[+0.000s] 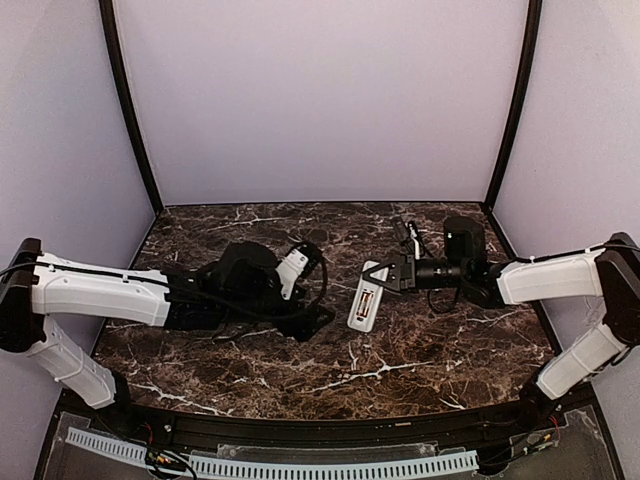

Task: Load the batteries into the remote control
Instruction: Press the battery in the battery compartment, then adjust the remote control without the battery cover.

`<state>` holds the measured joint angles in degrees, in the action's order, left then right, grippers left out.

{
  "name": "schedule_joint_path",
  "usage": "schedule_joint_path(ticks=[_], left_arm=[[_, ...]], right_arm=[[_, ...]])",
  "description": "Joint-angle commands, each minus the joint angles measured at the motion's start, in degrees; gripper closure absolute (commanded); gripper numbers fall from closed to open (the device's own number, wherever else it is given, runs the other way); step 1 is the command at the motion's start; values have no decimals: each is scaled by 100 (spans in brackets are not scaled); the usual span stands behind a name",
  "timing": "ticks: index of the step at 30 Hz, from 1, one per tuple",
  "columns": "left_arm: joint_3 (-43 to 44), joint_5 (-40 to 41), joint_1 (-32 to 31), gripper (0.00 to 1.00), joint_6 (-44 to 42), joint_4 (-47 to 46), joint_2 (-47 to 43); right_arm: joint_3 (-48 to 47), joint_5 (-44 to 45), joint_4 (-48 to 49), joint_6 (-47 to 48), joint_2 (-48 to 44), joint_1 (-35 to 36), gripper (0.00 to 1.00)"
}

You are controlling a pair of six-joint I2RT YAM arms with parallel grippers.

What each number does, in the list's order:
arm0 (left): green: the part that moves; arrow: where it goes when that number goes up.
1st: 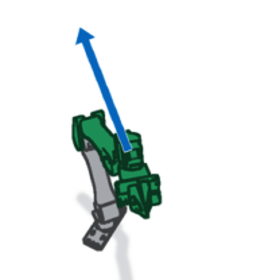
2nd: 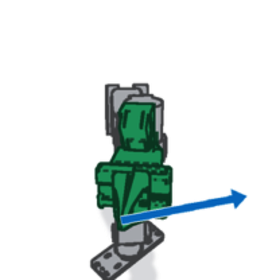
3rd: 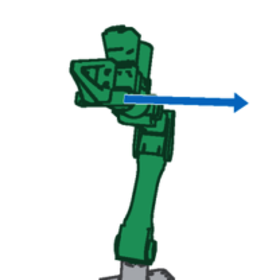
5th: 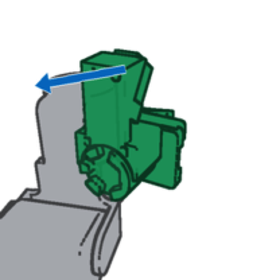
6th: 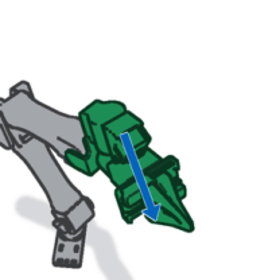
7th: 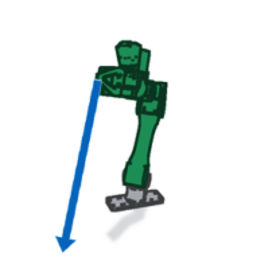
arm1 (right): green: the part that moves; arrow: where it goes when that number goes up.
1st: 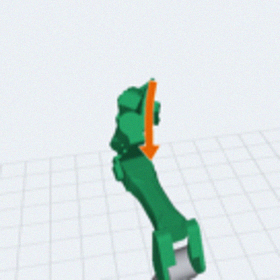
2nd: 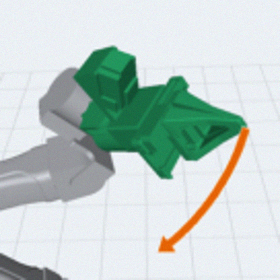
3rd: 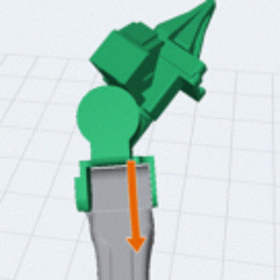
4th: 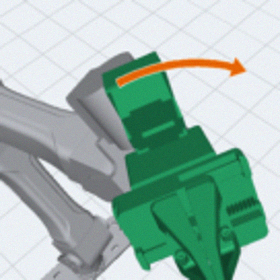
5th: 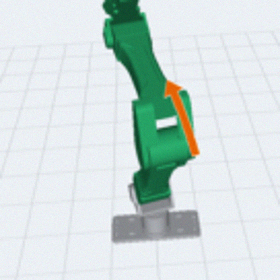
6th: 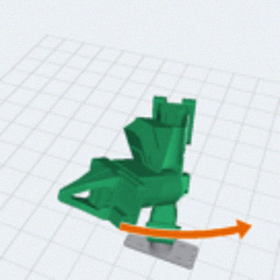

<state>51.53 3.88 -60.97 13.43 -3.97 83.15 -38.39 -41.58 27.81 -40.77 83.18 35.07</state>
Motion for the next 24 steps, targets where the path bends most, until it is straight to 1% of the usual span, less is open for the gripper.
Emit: schedule_joint_path(ticks=[1,5,8,13,17,21,24], left_arm=[[526,117,-319,10,-141,-193,613],[1050,97,-523,8,-280,-121,1144],[1344,245,-576,8,-373,14,1356],[1843,683,-609,7,-538,632,1797],[1903,1037,-609,9,-585,835,1889],[1830,1470,-582,13,-662,1006,1770],[1694,1540,-529,16,-718,985,1576]], right_arm=[[76,146,708,-406,163,61,100],[70,177,795,-520,195,145,100],[52,227,775,-540,148,206,100],[17,199,812,-579,146,296,100],[14,145,827,-607,123,312,100],[54,133,730,-561,25,312,100],[101,142,671,-535,-19,311,100]])
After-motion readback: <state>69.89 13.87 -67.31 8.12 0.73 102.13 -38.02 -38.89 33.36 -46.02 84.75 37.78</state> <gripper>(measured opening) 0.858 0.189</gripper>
